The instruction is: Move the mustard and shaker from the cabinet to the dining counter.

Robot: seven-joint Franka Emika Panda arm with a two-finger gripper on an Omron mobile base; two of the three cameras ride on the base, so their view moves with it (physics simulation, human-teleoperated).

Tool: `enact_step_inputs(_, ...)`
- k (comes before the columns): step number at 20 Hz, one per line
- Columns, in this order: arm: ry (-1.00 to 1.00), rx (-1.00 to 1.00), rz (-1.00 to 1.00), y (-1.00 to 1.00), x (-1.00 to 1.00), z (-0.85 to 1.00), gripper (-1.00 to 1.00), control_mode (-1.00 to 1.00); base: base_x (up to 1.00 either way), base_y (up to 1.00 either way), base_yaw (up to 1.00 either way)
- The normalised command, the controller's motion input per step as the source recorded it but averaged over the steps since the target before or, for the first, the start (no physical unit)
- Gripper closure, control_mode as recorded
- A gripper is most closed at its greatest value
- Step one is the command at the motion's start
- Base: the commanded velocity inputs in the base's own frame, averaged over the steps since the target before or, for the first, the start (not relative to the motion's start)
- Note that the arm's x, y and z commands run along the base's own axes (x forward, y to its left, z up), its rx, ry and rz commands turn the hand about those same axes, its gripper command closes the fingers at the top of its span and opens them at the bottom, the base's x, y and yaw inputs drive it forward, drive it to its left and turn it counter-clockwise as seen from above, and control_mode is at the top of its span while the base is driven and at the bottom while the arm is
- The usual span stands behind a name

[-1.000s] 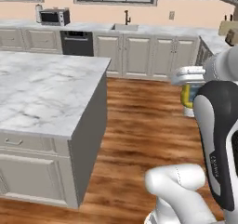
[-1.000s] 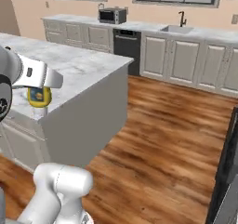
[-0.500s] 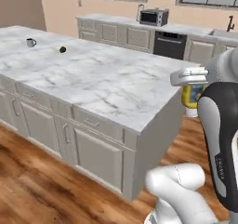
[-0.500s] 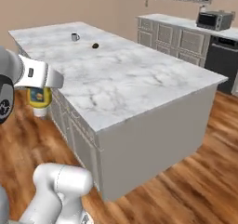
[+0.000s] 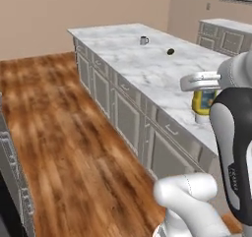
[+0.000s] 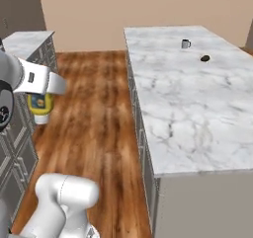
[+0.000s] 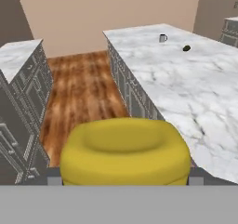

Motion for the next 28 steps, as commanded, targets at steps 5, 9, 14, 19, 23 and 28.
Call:
enact_step_inputs(5, 0.0, 0.0, 0.0, 0.0, 0.0, 0.0, 1.0, 1.0, 1.0, -0.04, 0.28)
enact_step_inputs(9, 0.0, 0.0, 0.0, 0.0, 0.0, 0.0, 1.0, 1.0, 1.0, 0.0, 0.53)
enact_step_inputs(14, 0.0, 0.0, 0.0, 0.0, 0.0, 0.0, 1.0, 1.0, 1.0, -0.01, 0.2)
enact_step_inputs(19, 0.0, 0.0, 0.0, 0.0, 0.0, 0.0, 1.0, 1.0, 1.0, 0.02, 0.11)
enact_step_inputs(23, 0.0, 0.0, 0.0, 0.0, 0.0, 0.0, 1.0, 1.0, 1.0, 0.07, 0.01)
enact_step_inputs(28, 0.0, 0.0, 0.0, 0.0, 0.0, 0.0, 1.0, 1.0, 1.0, 0.45, -0.05)
